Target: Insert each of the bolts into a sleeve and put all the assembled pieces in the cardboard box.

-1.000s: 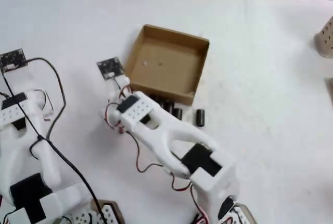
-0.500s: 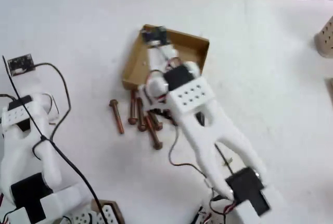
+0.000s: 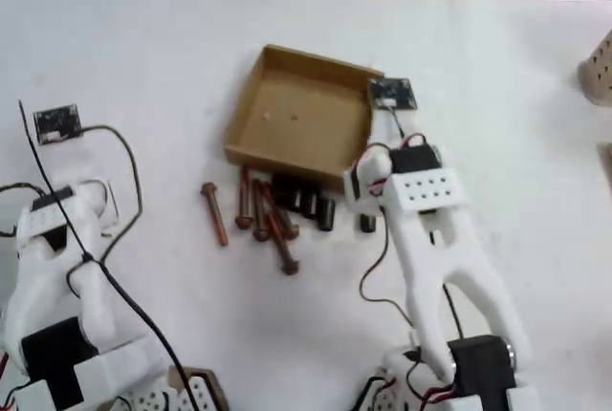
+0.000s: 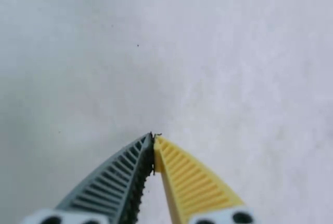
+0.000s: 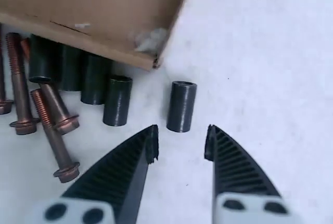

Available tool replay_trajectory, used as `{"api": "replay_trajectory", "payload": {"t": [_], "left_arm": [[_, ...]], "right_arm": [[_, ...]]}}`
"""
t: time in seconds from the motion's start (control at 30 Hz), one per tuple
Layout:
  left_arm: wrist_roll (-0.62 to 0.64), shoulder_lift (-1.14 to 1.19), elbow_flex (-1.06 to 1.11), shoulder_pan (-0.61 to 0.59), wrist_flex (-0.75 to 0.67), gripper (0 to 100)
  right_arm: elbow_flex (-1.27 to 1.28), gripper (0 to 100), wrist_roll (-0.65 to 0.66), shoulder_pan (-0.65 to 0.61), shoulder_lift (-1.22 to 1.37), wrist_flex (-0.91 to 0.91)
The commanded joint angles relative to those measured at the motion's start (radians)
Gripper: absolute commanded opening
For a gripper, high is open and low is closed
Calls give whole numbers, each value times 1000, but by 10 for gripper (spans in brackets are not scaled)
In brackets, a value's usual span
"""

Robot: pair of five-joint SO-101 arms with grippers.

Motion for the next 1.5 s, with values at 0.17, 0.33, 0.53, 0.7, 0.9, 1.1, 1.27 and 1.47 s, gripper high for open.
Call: {"api": "replay_trajectory", "payload": {"t": [0.17,0.33,0.53,0.7,0.9,1.1,1.27,1.47], "left_arm": [[-15,-4,-5,12,-25,24],[-15,-4,-5,12,-25,24],[-15,-4,-3,10,-25,24],[-15,-4,-3,10,-25,24],[-15,-4,-3,10,-25,24],[-15,-4,-3,10,-25,24],[-15,-4,-3,10,-25,24],[-15,-4,-3,10,-25,24]], "right_arm": [[126,132,-35,33,-39,-162],[120,131,-40,33,38,-223],[6,133,-32,31,165,-185],[-2,133,-32,31,165,-171],[3,134,-41,-15,170,-173],[77,132,-41,-28,168,-289],[81,133,-41,-28,168,-298],[89,133,-41,-31,168,-249]]}}
